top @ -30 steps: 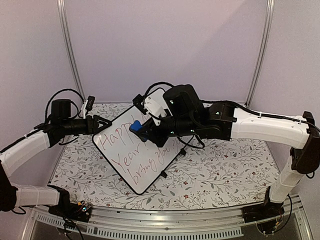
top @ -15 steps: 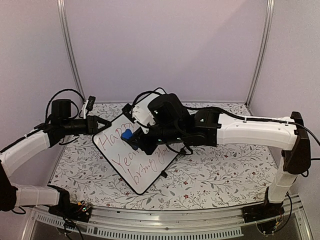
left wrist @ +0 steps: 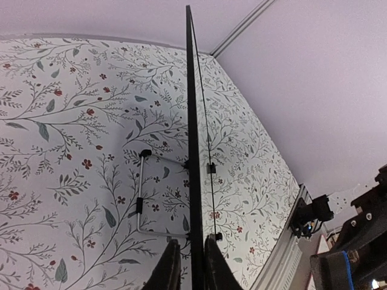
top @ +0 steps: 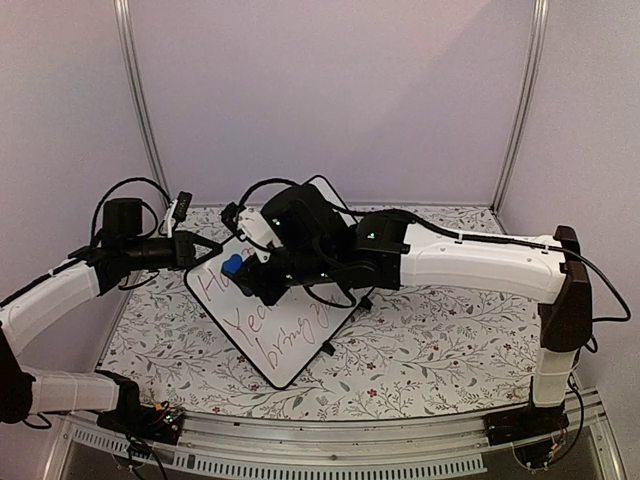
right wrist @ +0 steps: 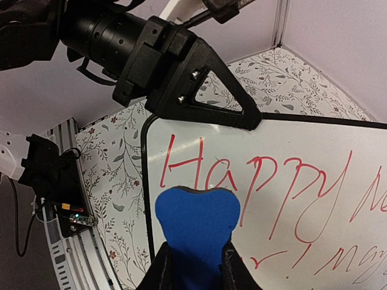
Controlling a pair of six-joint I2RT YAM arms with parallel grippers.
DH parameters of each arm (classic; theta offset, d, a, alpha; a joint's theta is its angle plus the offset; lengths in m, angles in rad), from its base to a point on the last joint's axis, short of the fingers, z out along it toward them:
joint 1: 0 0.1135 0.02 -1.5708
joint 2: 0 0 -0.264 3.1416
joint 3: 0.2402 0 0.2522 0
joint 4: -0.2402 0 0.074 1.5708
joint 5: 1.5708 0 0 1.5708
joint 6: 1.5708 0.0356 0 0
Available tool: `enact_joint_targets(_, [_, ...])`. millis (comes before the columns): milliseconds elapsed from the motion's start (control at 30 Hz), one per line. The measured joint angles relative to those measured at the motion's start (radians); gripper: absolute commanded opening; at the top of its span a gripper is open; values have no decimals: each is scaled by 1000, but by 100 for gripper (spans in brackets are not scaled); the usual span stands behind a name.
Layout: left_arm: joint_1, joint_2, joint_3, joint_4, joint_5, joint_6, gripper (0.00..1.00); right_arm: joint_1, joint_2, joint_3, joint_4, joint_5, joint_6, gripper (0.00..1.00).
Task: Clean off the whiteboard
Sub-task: Erase the whiteboard at the center of the board.
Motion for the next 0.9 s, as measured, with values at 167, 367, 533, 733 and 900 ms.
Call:
enact_joint_targets(167, [-4, -5, -2, 9, 8, -5, 7, 0, 59, 48, -42, 29, 30, 14])
enact_joint_targets(367, [-4, -9, -6, 15, 11, -11, 7, 6, 114, 118, -76, 41, 56, 14])
enact_joint_targets(533, [-5, -16, -11, 18, 11, -16, 7, 15, 146, 159, -89, 45, 71, 14])
enact_joint_targets(733, [-5, -16, -11, 19, 13, -24, 7, 22, 177, 197, -100, 51, 71, 14])
enact_joint_targets(900, [-6, -16, -11, 22, 12, -27, 7, 27, 199, 216, -106, 61, 71, 14])
